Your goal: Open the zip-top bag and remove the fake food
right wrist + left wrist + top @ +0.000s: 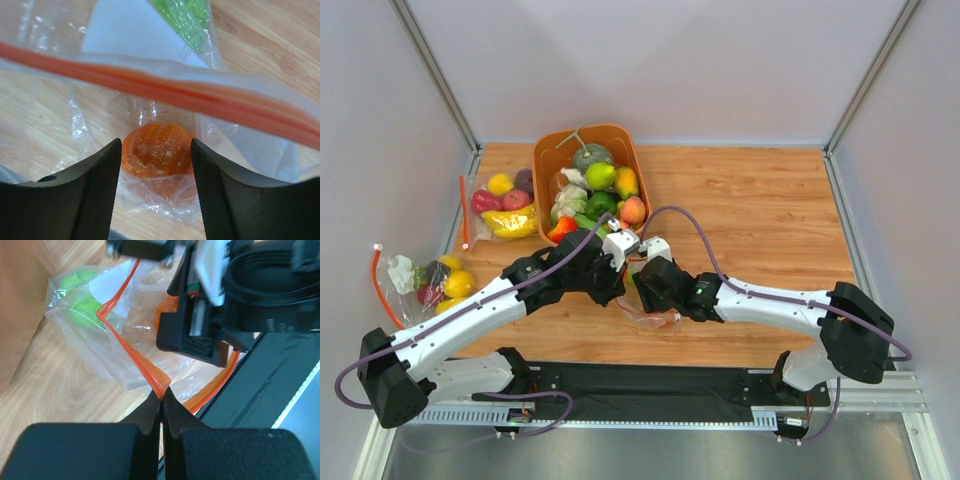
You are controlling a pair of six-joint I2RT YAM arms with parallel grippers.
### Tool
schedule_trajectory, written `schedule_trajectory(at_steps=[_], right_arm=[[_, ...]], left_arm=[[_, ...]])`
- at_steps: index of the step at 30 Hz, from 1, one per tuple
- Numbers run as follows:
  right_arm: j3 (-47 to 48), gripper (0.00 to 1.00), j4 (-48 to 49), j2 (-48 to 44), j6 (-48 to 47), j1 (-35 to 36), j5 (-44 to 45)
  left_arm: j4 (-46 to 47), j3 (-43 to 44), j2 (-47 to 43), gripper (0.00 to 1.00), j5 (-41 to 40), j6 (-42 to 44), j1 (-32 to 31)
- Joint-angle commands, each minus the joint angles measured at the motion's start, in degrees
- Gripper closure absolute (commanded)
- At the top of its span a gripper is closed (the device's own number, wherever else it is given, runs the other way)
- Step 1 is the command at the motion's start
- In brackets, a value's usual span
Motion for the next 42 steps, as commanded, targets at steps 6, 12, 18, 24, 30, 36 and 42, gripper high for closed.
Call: schedule_trajectory(at_steps=[6,12,18,24,30,36,42], right_arm=[[2.3,0.41,-3.5,4.0,-1.5,1.1,2.7],[3.7,0.36,-10.9,2.9,-0.7,1.5,2.1],[5.1,0.26,-16.5,1.9,-0.7,2.0,-0.9],[4.3,0.23,-18.6,2.3,0.4,2.2,-4.5],[2.3,0.21,-17.4,3.8,2.5,2.4,-8.2],[0.0,0.2,-19.4,5.6,5.6,4.2,-10.6],[-3.0,0.28,-19.1,5.6,7.3,4.5,-12.5]], left_arm=[[0.1,1.4,-1.7,1.0,0.3,1.2,-0.1],[0.2,1.4,-1.7,1.0,0.2,1.2,0.0],[0.2,1.4,-1.3,1.0,0.2,1.1,-0.1],[0.2,1.3,-1.2,1.0,0.0,1.1,-0.1],[0.4,1.3,-1.0,1.0,0.2,1.1,-0.1],[0.3,1.3,-0.7,1.0,0.1,1.1,0.0],[0.2,1.3,-0.5,1.0,0.1,1.1,-0.1]])
